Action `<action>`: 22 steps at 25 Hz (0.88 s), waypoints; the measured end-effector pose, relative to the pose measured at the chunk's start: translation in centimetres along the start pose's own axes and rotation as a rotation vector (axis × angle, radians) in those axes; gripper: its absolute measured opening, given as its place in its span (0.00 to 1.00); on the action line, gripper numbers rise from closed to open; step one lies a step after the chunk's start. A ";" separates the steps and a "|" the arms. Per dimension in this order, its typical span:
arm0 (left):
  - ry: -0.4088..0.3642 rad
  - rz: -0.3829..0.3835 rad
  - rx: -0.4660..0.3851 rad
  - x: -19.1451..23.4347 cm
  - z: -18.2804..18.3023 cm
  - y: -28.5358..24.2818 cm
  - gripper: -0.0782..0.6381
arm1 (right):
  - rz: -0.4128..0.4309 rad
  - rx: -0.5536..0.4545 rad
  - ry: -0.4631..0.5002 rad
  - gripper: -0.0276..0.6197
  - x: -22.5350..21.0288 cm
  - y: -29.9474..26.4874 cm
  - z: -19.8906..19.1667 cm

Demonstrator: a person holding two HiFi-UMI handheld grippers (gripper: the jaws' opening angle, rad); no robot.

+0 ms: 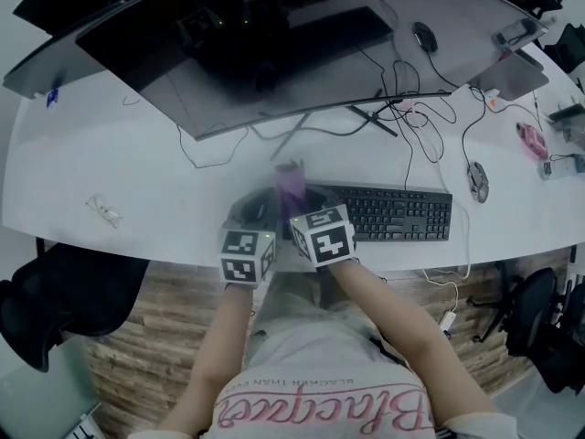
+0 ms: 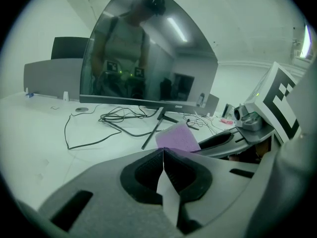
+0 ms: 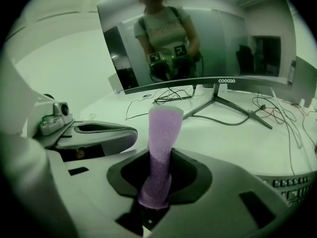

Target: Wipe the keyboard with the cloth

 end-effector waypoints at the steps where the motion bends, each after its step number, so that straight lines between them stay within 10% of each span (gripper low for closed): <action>1: 0.002 0.006 0.002 -0.1 0.0 -0.1 0.12 | 0.002 0.001 0.001 0.18 -0.2 0.1 0.0; 22: -0.028 0.003 0.028 -6.4 1.9 -3.6 0.12 | -0.002 -0.013 -0.050 0.18 -7.5 4.0 -0.9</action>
Point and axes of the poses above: the fingertips, and each gripper's own axes: y backward along the fingers, x to its left, z out of its top, the point moved 9 cm from there along y, backward along the fingers, and after that the axes turned 12 degrees about -y, right-handed, at the moved point
